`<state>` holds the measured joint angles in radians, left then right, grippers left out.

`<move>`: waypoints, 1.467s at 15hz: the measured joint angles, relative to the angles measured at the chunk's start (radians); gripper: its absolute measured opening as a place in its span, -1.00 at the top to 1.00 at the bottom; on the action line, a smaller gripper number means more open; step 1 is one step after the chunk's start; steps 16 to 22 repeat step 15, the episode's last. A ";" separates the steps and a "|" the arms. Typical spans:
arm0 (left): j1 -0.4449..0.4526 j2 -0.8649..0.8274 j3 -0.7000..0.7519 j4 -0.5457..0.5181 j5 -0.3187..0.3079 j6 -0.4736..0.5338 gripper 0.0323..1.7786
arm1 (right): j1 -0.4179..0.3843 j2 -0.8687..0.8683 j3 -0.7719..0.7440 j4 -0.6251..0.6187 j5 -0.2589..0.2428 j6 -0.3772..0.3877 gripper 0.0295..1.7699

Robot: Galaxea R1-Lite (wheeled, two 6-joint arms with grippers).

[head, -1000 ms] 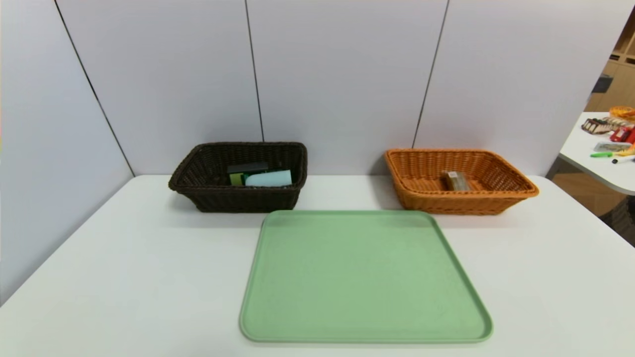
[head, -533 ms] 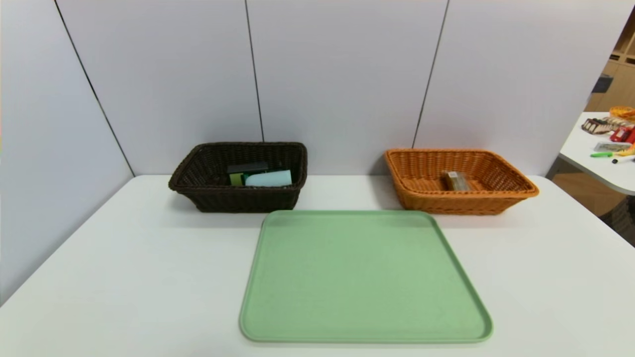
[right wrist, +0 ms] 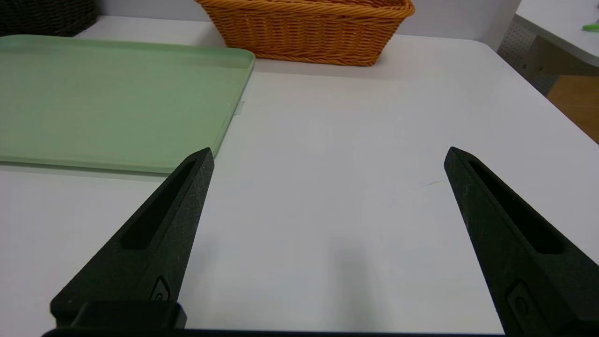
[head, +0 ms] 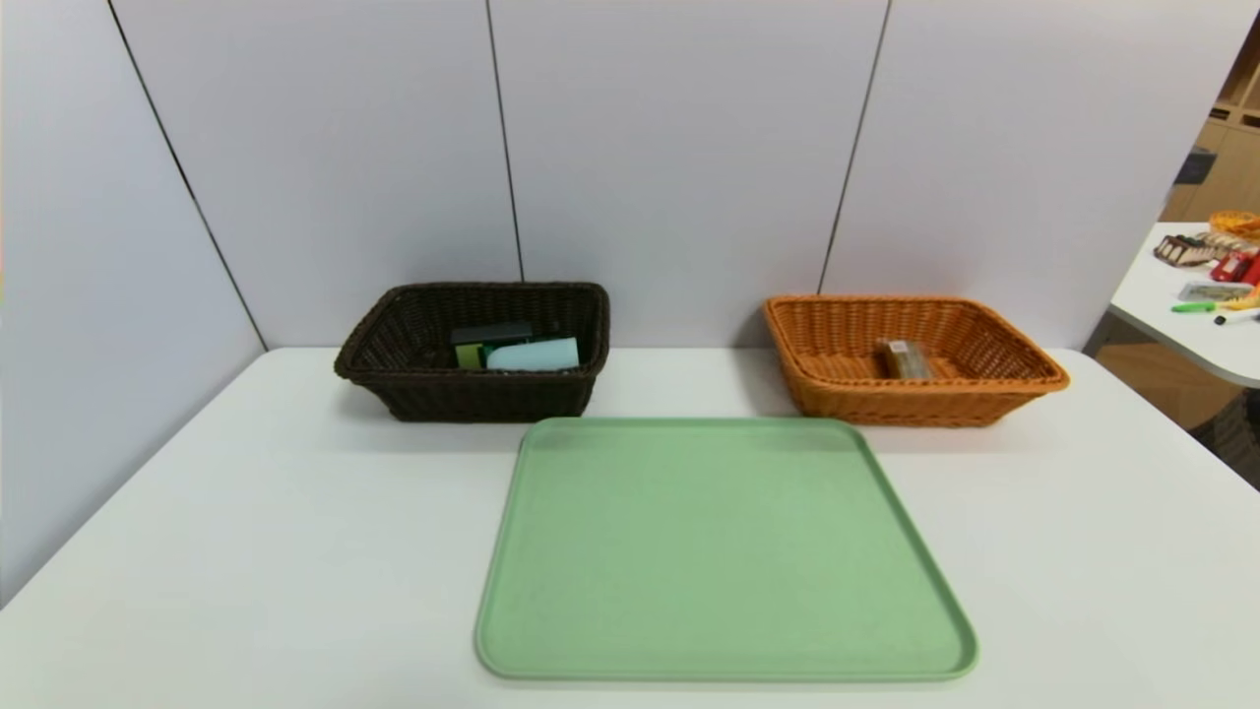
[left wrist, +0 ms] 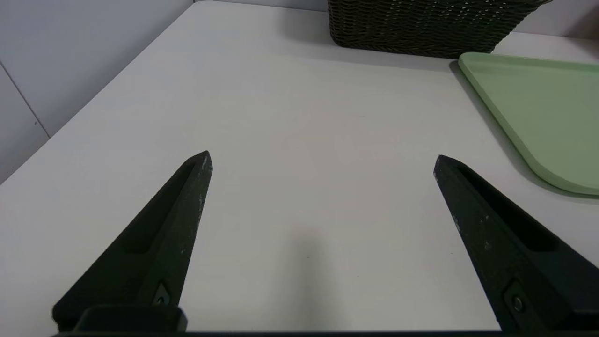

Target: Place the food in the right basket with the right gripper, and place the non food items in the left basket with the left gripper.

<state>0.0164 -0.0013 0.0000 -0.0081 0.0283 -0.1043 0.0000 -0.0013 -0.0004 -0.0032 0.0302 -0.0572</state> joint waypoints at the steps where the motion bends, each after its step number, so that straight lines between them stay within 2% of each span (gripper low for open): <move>1: 0.000 0.000 0.000 -0.001 0.000 -0.001 -0.90 | 0.000 0.000 0.000 0.000 0.000 0.001 -0.92; 22: 0.000 0.000 0.000 -0.001 0.000 0.000 -0.90 | 0.000 0.000 0.000 0.000 -0.012 0.020 -0.92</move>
